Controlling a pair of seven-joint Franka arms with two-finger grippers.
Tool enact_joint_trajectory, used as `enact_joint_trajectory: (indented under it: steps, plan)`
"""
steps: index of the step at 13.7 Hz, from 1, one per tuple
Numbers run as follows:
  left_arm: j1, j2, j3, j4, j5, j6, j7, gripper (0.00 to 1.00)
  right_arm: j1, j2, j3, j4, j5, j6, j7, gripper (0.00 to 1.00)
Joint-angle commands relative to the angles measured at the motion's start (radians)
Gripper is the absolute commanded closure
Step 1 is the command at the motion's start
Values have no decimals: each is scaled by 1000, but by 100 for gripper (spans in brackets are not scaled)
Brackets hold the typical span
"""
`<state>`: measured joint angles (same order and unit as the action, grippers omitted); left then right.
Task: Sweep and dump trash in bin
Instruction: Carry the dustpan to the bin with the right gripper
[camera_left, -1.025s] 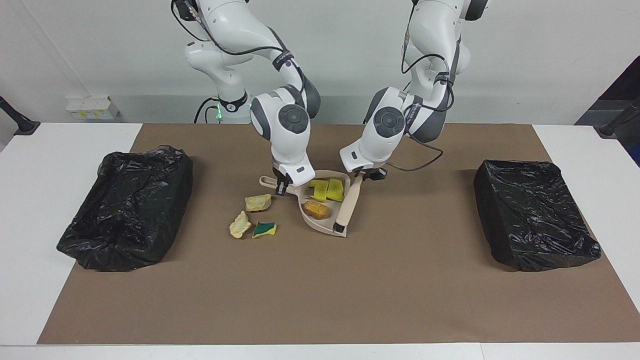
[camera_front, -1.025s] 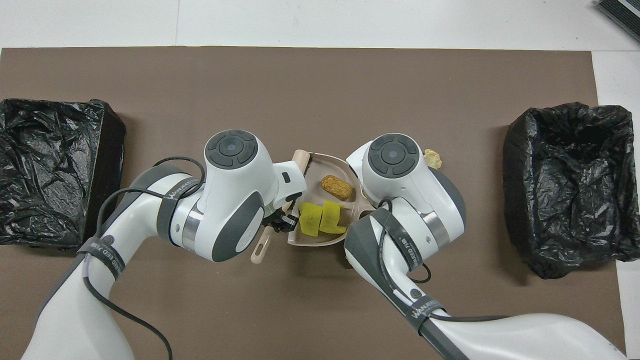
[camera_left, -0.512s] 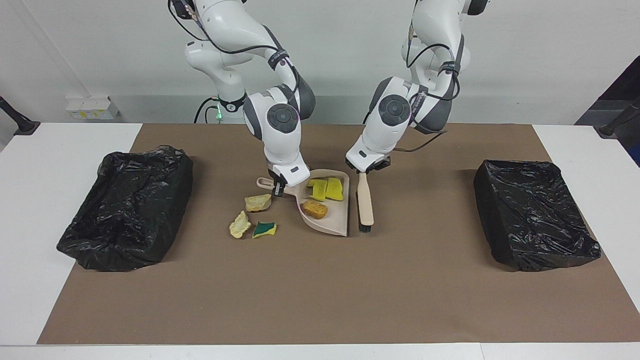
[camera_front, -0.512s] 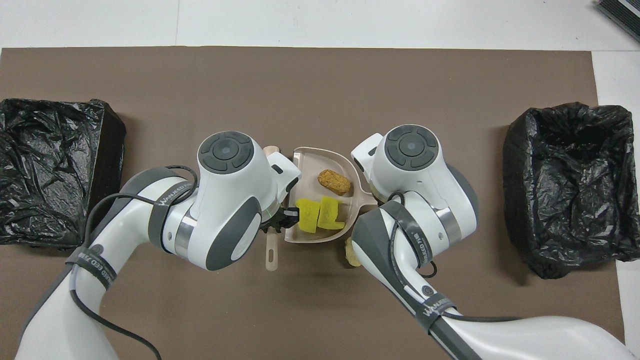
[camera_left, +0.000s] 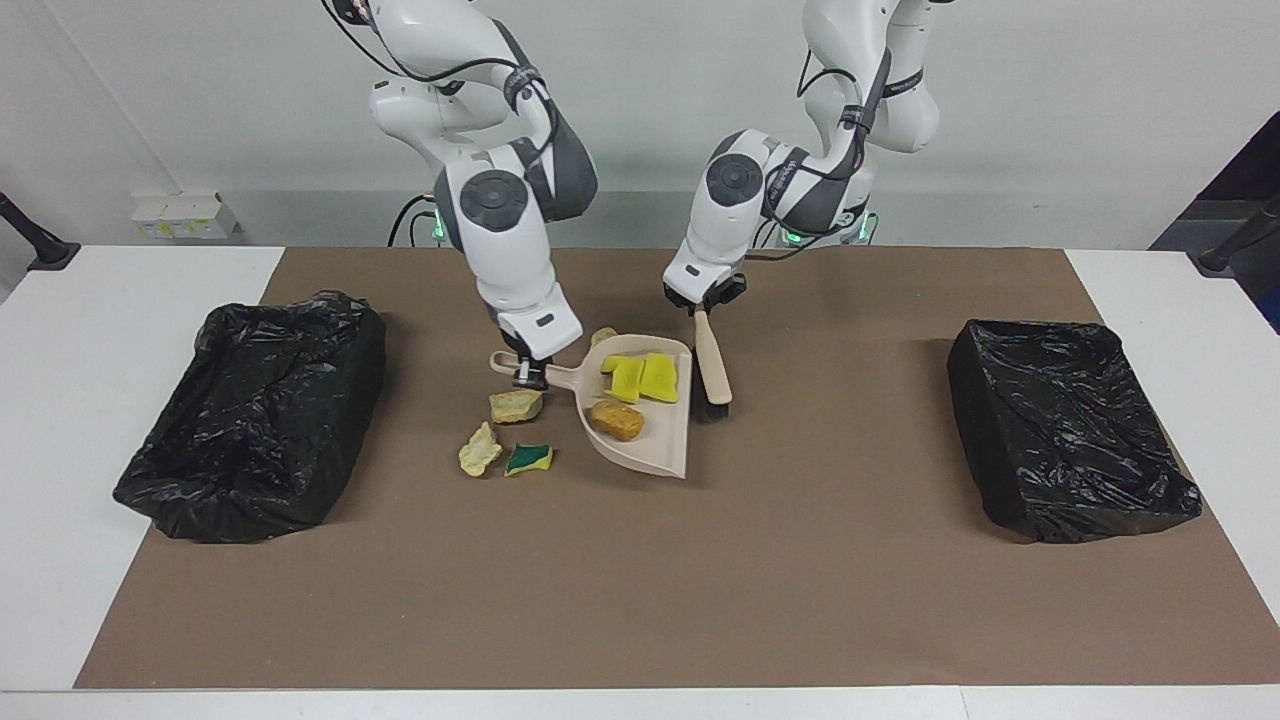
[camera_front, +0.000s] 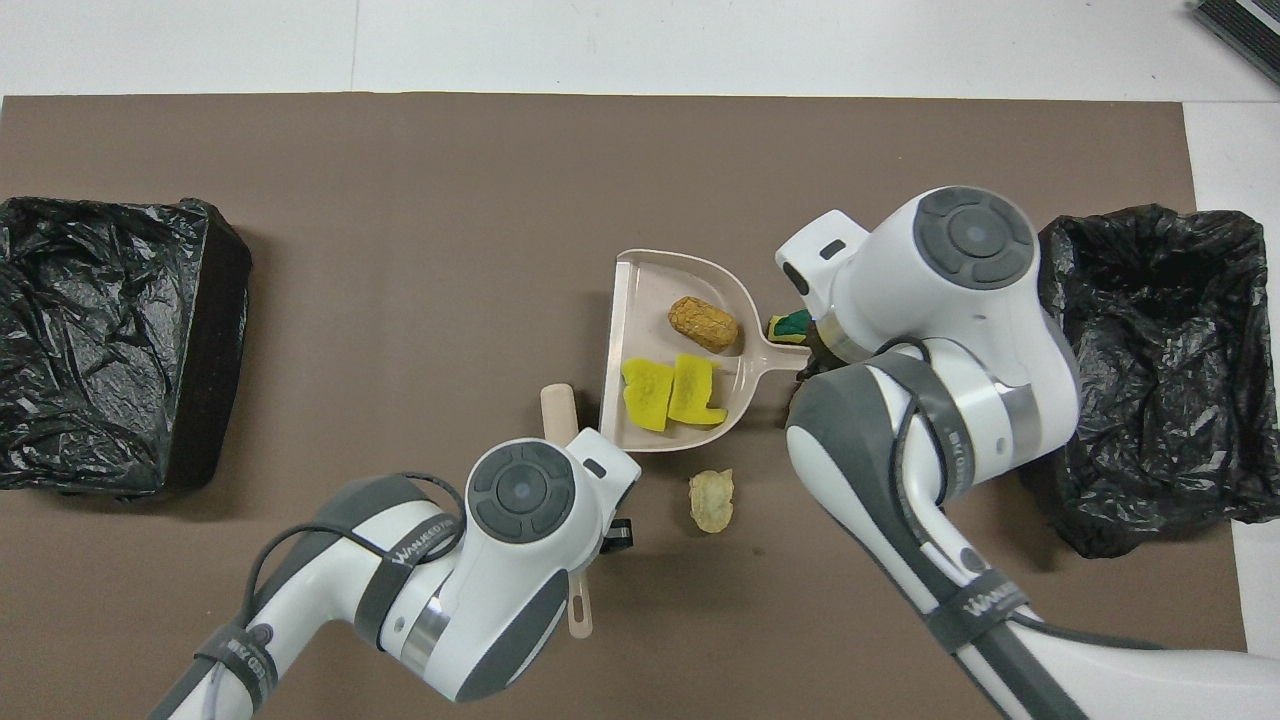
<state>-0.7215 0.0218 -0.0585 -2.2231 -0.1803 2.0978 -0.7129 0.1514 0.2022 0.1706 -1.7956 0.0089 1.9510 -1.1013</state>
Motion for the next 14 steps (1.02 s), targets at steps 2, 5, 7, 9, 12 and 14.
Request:
enact_joint_trajectory:
  steps: [2,5,7,9,12,14]
  plan:
    - [-93,-98,16,-99,-30,34,-68,100,-145,-12,4,42,81,-78,-179,100]
    - [-183,-126,16,-141,-109,53,-111,100,-261,-4,3,44,83,-92,-319,100]
    - [-232,-115,16,-153,-125,89,-141,100,-335,0,3,54,69,-92,-403,100]
    - [-236,-115,16,-167,-125,102,-145,100,-384,11,0,114,46,-113,-474,100]
    - [-237,-117,16,-181,-125,102,-145,100,-443,14,0,191,-26,-179,-520,100]
    - [-243,-115,16,-184,-125,102,-134,100,-487,7,0,219,-75,-207,-567,100]
